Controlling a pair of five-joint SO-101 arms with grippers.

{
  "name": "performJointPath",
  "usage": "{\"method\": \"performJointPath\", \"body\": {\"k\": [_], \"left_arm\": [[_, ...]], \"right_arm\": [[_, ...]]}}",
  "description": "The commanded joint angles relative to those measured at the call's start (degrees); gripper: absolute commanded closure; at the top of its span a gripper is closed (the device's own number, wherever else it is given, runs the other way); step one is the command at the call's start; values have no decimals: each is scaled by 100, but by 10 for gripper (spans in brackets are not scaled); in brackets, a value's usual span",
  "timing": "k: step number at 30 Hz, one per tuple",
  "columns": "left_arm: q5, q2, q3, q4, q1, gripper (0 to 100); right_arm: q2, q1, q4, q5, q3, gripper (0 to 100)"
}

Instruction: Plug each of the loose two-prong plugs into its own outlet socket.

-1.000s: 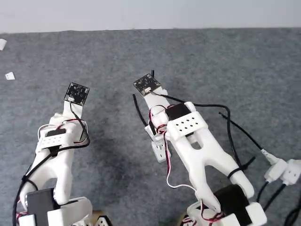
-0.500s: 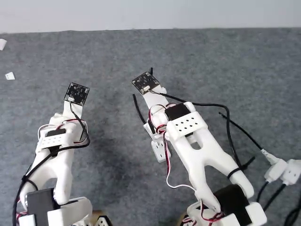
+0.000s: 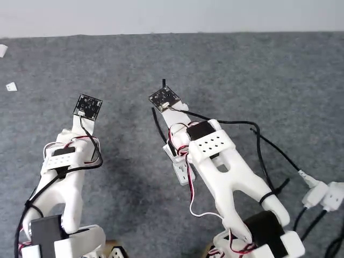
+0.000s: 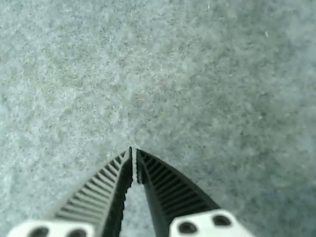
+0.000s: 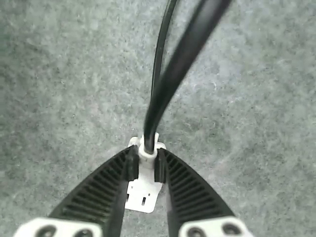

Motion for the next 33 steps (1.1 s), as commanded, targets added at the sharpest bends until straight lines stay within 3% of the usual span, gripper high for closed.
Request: {"method": "performJointPath", "body": {"k": [1,5,10,14,19,24,33], "left_arm": [[0,97,-743,932,149,987],[-360,1020,-1745,1899,237,987],[-1758,1574,-2387,3015,475,987],[-2409,1354,-2088,3007,633,988],[-2884,615,-1174,2374,756,988],[-2998,18,-479,1855,791,988],[-3279,-79,-347,1925,870,988]], "right_arm": [[-655,-233,-48,44,-185,990],[-1534,-690,-31,62,-149,990],[-2141,-1323,127,70,-149,991],[-2123,-1455,110,9,-79,991],[-1974,-1464,110,0,-26,991],[-1727,-1464,110,-123,-26,991],[-1191,-1780,-145,-308,-26,991]]}}
